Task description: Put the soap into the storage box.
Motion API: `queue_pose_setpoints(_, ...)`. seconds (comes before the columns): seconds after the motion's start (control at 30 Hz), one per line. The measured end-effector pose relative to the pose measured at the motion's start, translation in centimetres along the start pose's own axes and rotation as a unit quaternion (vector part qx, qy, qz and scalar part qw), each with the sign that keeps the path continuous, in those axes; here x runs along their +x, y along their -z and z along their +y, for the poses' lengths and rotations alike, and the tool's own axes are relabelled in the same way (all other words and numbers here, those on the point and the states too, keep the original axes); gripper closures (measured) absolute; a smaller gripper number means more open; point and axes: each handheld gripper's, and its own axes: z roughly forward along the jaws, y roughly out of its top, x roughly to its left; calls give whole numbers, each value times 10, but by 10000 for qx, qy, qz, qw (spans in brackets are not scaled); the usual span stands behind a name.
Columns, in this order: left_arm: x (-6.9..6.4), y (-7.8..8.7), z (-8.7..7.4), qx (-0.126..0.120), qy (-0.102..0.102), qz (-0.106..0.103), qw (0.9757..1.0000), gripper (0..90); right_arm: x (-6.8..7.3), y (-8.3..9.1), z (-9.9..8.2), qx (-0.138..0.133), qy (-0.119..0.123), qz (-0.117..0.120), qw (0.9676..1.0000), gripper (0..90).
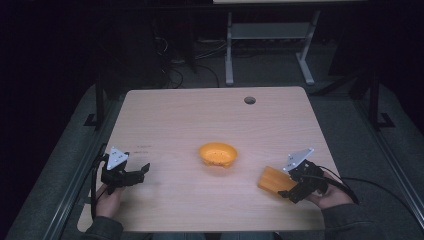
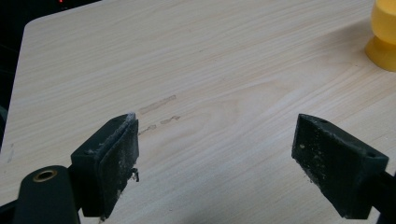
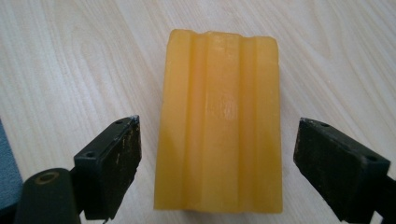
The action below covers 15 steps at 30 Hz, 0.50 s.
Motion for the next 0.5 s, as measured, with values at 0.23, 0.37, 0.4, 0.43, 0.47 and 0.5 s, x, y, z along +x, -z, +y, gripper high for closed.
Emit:
queue_pose_setpoints(0.23,0,-1,0,-27,24,-14,10000,141,-3,-12,8,108,-7,76,9999,145)
queue_pose_setpoints(0.37,0,-1,0,-24,28,-21,10000,141,-3,-17,10,193,-12,70,9998,145)
queue_pose_setpoints(0.4,0,-1,0,-14,18,-25,10000,141,-4,-21,11,257,-33,93,9996,145)
queue_pose_setpoints(0.43,-1,-1,0,-12,34,-28,10000,141,-5,-22,11,272,-15,91,9996,145)
queue_pose_setpoints(0.47,-1,-1,0,-16,36,-35,10000,141,-5,-23,12,288,-24,100,9995,146)
queue_pose_setpoints(0.5,-1,-1,0,-16,40,-41,10000,141,-5,-25,12,302,-14,114,9995,146)
